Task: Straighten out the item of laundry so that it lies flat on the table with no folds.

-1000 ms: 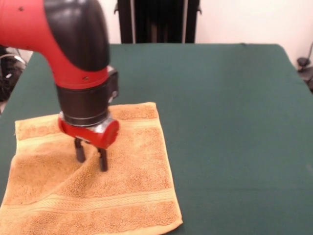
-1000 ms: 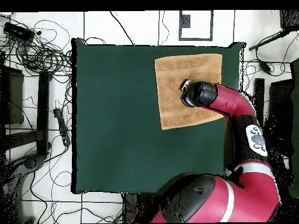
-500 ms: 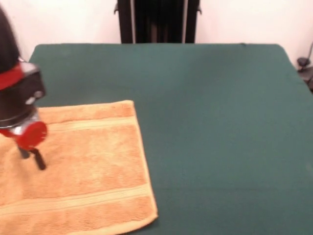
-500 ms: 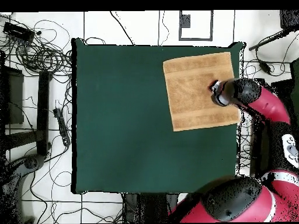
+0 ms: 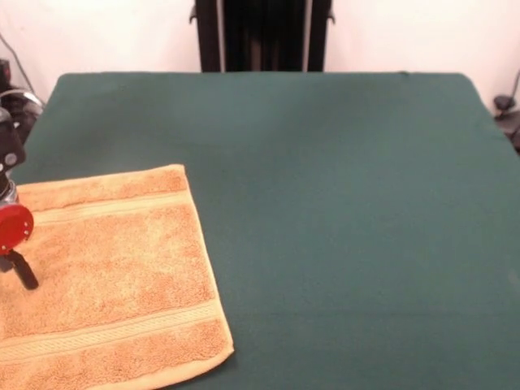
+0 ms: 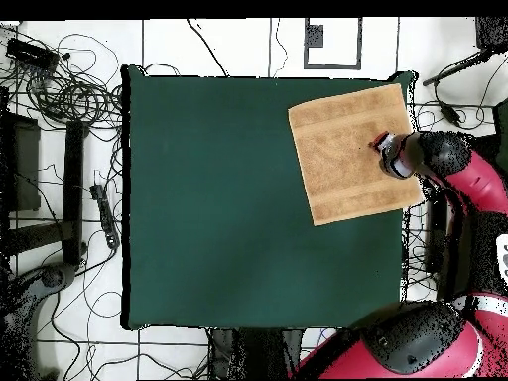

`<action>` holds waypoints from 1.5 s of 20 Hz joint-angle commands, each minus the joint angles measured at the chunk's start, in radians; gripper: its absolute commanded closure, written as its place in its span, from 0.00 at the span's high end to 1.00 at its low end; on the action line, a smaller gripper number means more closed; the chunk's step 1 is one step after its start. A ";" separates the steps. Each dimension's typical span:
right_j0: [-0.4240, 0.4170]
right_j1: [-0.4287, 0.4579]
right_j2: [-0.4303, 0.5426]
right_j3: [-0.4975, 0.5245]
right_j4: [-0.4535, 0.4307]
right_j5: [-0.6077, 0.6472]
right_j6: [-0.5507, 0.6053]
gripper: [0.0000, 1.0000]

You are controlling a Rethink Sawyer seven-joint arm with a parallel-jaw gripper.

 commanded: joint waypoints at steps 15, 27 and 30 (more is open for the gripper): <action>0.134 -0.006 -0.003 0.185 -0.095 -0.151 0.010 1.00; 0.153 -0.107 -0.001 0.227 -0.041 -0.039 0.055 1.00; 0.162 -0.122 -0.006 0.220 -0.030 -0.011 0.066 1.00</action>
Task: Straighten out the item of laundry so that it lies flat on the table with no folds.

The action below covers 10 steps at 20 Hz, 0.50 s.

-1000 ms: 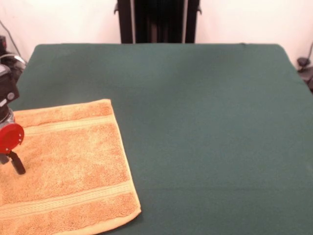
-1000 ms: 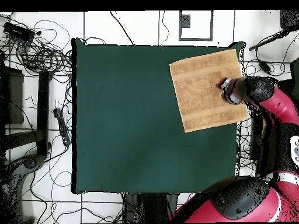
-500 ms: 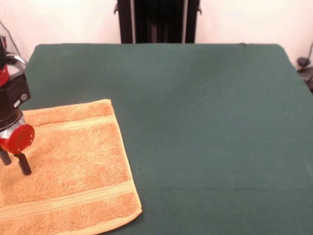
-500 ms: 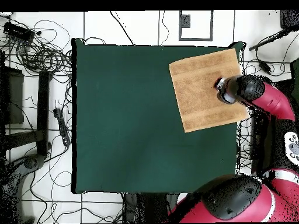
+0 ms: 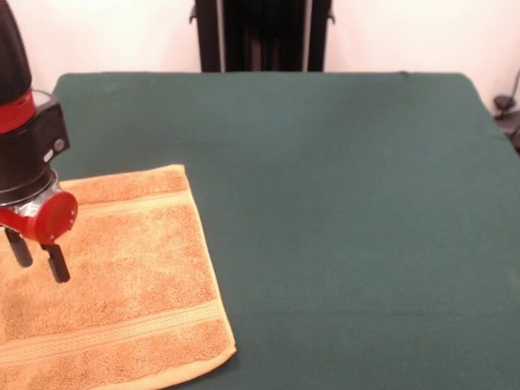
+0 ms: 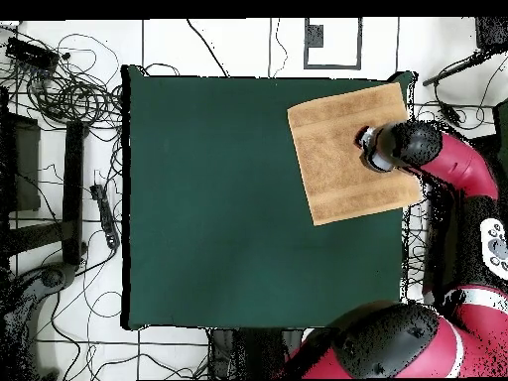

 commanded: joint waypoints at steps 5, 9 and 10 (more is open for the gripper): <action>0.076 -0.020 0.023 0.106 0.037 0.079 0.059 1.00; 0.084 0.024 0.016 0.051 0.016 0.089 0.041 1.00; 0.089 0.039 0.011 0.027 0.007 0.099 0.034 1.00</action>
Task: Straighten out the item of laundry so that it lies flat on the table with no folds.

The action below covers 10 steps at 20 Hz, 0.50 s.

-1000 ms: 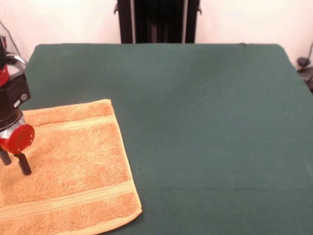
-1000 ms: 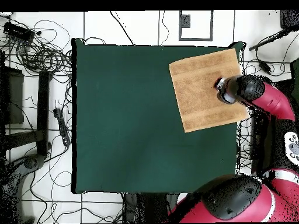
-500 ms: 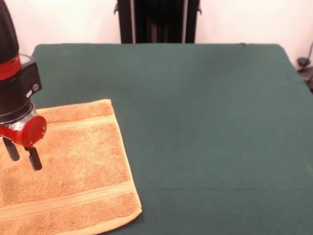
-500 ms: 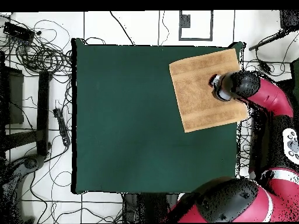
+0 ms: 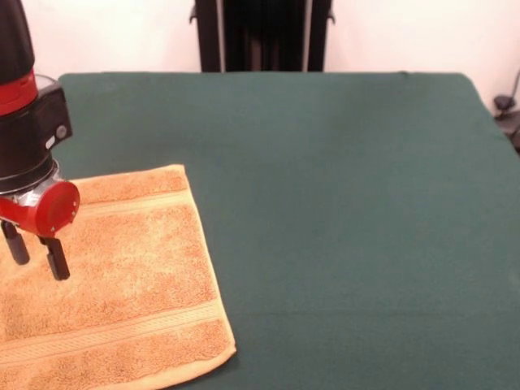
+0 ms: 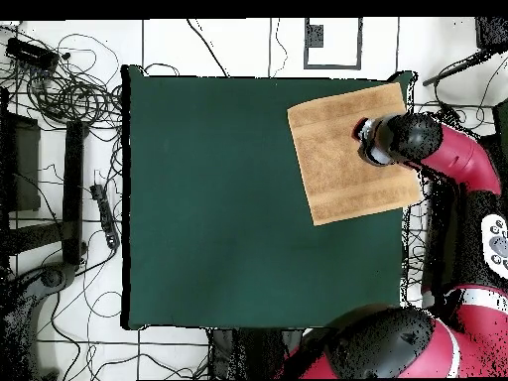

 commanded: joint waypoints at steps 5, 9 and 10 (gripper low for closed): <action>0.064 0.195 0.026 -0.142 -0.039 0.154 -0.065 1.00; 0.045 0.254 0.053 -0.226 -0.054 0.193 -0.164 1.00; 0.042 0.269 0.058 -0.253 -0.060 0.204 -0.187 1.00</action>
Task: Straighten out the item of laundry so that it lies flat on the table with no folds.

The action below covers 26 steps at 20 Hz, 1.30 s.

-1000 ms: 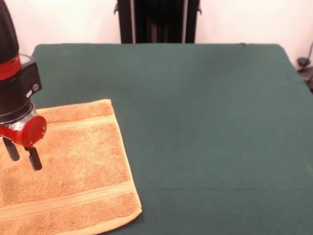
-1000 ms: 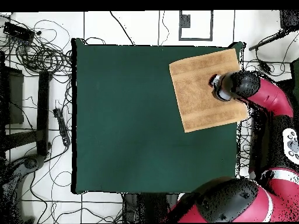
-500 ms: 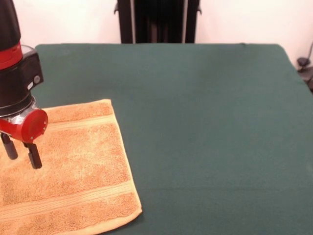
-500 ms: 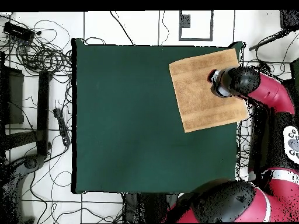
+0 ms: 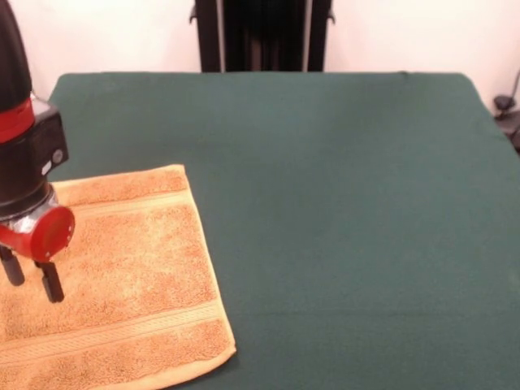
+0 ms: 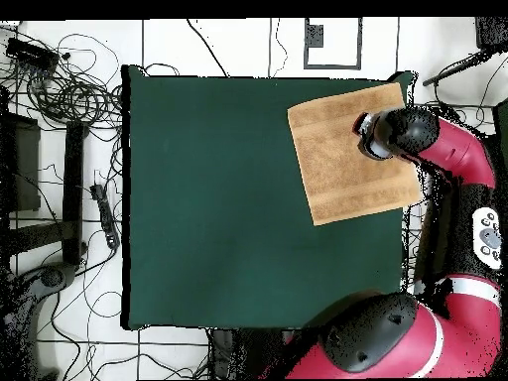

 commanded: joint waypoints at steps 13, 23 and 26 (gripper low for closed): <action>0.020 0.332 0.129 -0.355 -0.082 0.199 -0.310 1.00; 0.031 0.331 0.117 -0.343 -0.061 0.173 -0.269 1.00; 0.028 0.254 0.090 -0.232 -0.031 0.143 -0.233 1.00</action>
